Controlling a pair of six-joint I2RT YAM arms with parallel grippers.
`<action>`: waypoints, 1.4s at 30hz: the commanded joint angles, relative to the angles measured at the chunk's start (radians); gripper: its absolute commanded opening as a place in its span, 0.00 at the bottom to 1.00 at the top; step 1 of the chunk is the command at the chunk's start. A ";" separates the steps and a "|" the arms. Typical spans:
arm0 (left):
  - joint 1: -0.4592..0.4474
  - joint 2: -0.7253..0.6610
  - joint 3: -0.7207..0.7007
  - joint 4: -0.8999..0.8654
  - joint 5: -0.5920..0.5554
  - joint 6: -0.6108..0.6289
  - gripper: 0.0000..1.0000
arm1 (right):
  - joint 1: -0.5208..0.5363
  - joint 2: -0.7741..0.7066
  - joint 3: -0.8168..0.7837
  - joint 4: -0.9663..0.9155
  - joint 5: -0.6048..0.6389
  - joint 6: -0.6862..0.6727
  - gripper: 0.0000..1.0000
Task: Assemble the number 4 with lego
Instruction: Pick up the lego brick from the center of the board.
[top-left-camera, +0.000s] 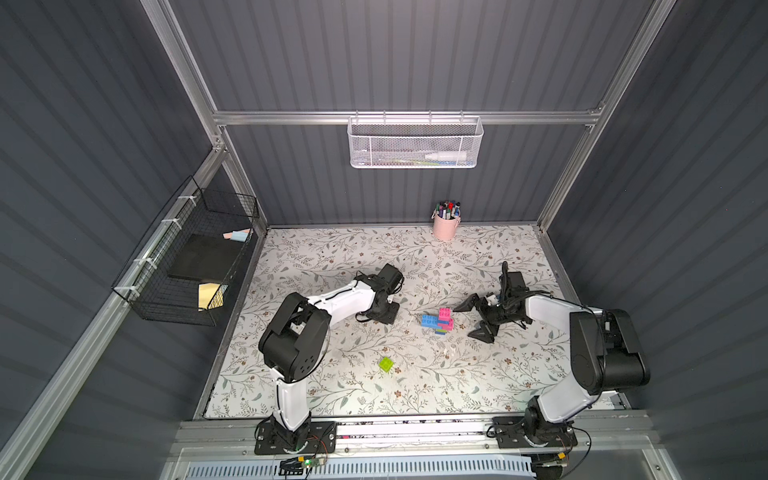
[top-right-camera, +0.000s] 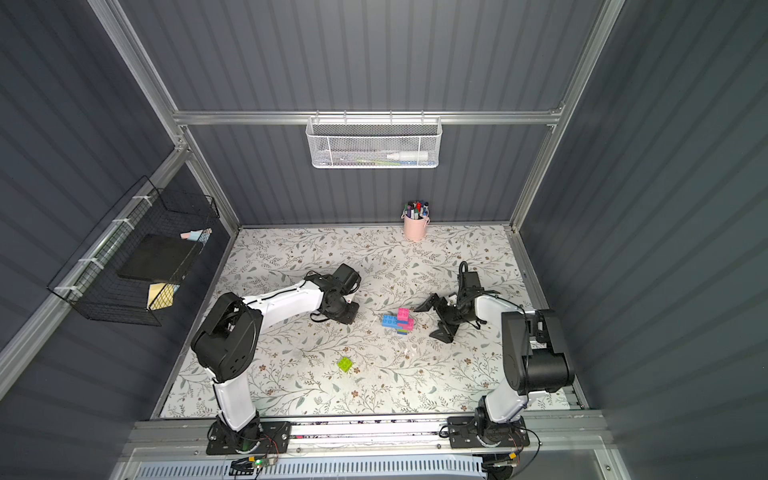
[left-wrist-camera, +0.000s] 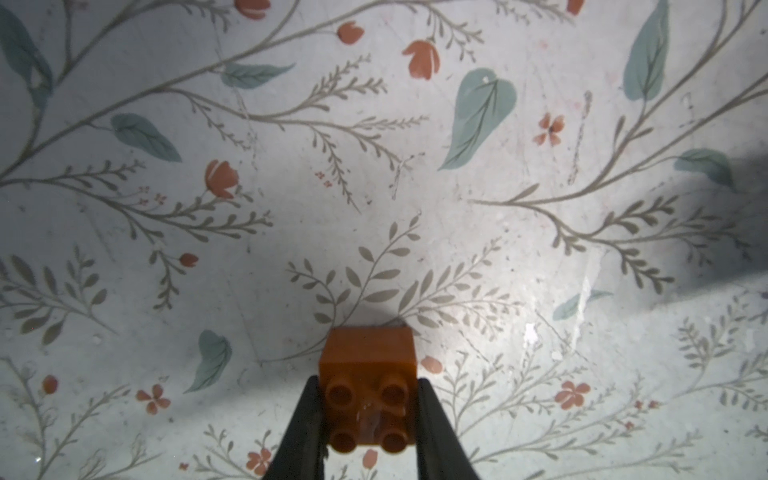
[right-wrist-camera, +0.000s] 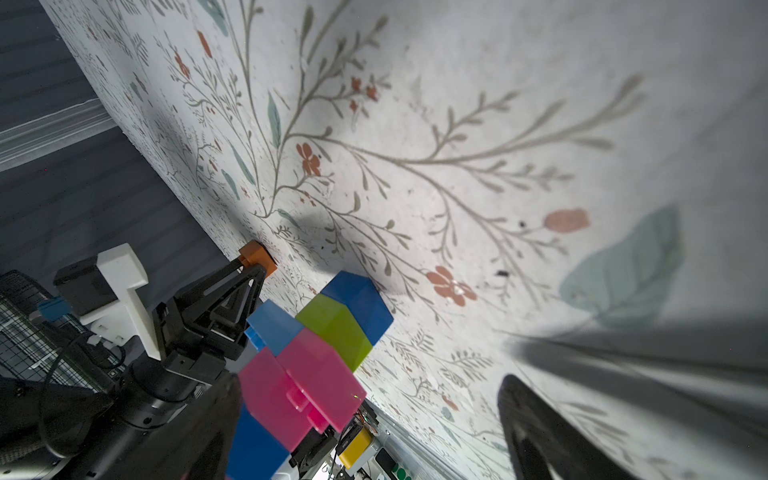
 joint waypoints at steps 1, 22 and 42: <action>-0.006 0.010 0.018 -0.025 -0.013 0.020 0.16 | -0.006 -0.033 0.022 -0.057 0.025 -0.024 0.96; -0.007 -0.070 0.107 -0.104 0.052 -0.052 0.07 | 0.043 -0.191 0.179 -0.252 0.172 -0.186 0.76; -0.133 -0.076 0.325 -0.195 0.082 -0.207 0.05 | 0.160 -0.175 0.262 -0.310 0.197 -0.347 0.56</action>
